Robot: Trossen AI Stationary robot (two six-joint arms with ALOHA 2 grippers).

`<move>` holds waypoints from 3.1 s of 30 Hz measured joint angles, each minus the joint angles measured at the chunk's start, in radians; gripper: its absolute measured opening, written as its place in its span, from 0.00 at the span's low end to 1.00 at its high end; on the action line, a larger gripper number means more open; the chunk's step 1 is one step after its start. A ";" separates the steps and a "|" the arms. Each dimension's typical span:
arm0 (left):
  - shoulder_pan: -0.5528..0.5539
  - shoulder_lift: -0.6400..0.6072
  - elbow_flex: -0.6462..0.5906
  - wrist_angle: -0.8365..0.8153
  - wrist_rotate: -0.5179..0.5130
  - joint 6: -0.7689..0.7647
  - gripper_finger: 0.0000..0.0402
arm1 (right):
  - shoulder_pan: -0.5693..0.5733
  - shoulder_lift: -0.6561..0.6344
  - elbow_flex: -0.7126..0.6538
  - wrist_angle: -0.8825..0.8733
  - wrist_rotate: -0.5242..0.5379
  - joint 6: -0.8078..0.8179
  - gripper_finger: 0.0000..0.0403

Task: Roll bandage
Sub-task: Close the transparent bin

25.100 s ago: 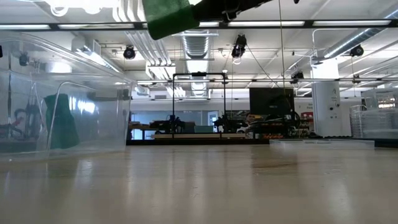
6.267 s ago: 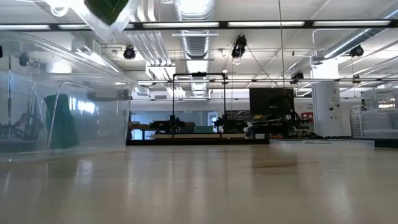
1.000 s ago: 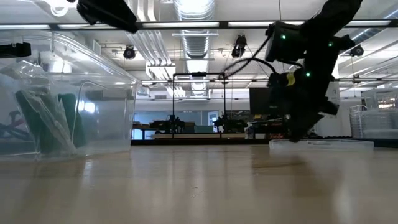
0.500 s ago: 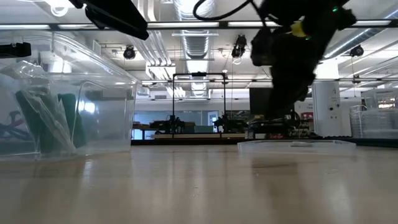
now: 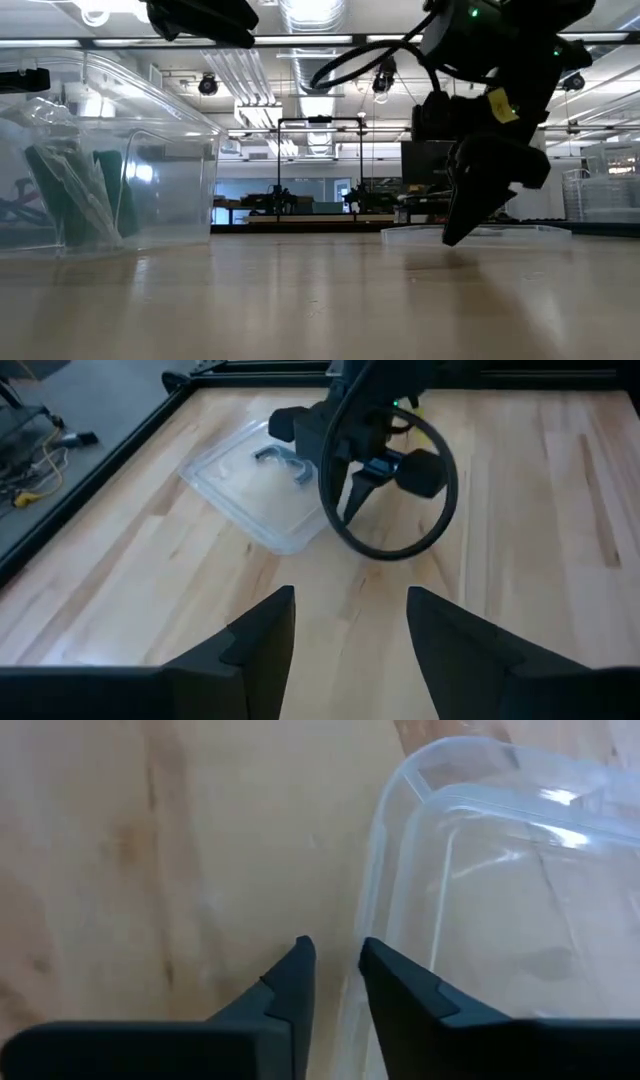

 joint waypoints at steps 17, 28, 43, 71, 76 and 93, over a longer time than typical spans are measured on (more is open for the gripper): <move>0.000 -0.001 -0.024 0.065 -0.030 0.024 0.35 | -0.008 -0.007 0.026 0.011 0.017 -0.044 0.00; 0.030 -0.001 -0.272 0.572 -0.003 0.310 0.36 | -0.002 -0.190 0.150 -0.010 -0.181 -0.096 0.00; 0.125 0.012 -0.358 0.809 0.084 0.767 0.59 | 0.036 -0.182 0.312 -0.090 -0.260 -0.124 0.00; 0.171 0.166 -0.071 0.610 -0.163 0.411 0.01 | 0.396 -0.174 0.517 -0.145 0.613 -0.404 0.31; 0.186 0.162 -0.072 0.660 -0.139 0.423 0.01 | 0.442 -0.139 0.449 -0.151 0.831 -0.224 0.39; 0.131 0.103 -0.071 0.872 -0.125 0.549 0.01 | 0.281 -0.046 0.390 -0.055 0.815 -0.068 0.50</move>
